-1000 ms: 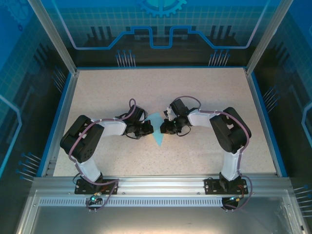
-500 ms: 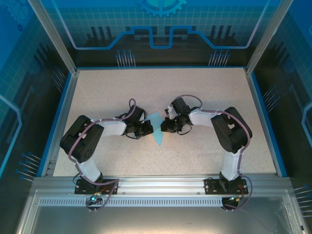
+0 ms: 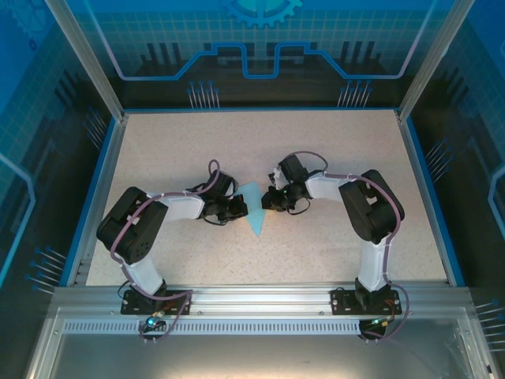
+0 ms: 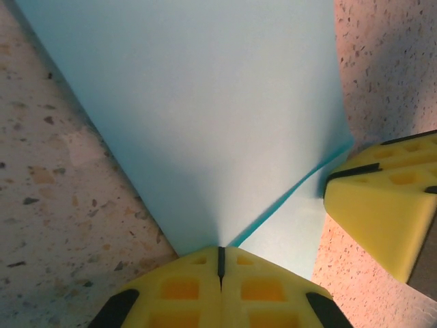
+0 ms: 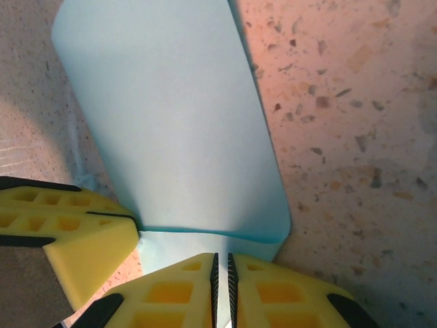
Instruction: Fold a paper plane with a square sheet of paper (pick it up from the middle)
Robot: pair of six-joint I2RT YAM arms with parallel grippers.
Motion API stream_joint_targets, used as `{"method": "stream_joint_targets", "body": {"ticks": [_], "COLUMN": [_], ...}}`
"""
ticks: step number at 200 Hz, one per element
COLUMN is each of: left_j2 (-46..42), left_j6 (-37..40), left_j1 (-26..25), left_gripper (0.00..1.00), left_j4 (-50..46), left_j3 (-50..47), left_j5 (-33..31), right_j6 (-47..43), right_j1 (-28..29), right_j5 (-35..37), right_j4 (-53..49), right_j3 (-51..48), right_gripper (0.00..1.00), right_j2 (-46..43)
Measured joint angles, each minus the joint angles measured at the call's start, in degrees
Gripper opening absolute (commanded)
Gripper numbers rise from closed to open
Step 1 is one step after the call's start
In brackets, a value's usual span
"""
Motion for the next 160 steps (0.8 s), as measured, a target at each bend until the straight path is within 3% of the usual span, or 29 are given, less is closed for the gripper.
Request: {"method": "stream_joint_targets", "body": {"ticks": [17,56,79,111,160], "left_j2": [-0.17,-2.78,-6.05,-9.25,-8.20], "left_j6": [0.00,0.11,0.20,0.17,0.13], "left_j1": [0.00,-0.04,-0.04,-0.42,-4.00], "left_gripper": [0.07,0.23,0.27,0.28,0.19], "left_j4": [-0.22,-2.60,-4.87,-5.01,-3.69], "left_j3": [0.00,0.00,0.00,0.00,0.39], "left_j5": [-0.17,-2.29,-4.66,-5.05,-4.28], "right_j6": [0.00,0.02,0.02,0.02,0.04], "right_j1": [0.00,0.00,0.00,0.00,0.00], "right_j5": [-0.02,0.04,0.17,0.20,0.15], "right_j4": [0.00,-0.57,-0.74,-0.90,-0.98], "right_j3": [0.20,0.92,0.98,1.03,1.14], "right_gripper": [0.14,0.14,0.14,0.14,0.14], "right_j2": [0.22,0.76,0.76,0.76,0.87]}}
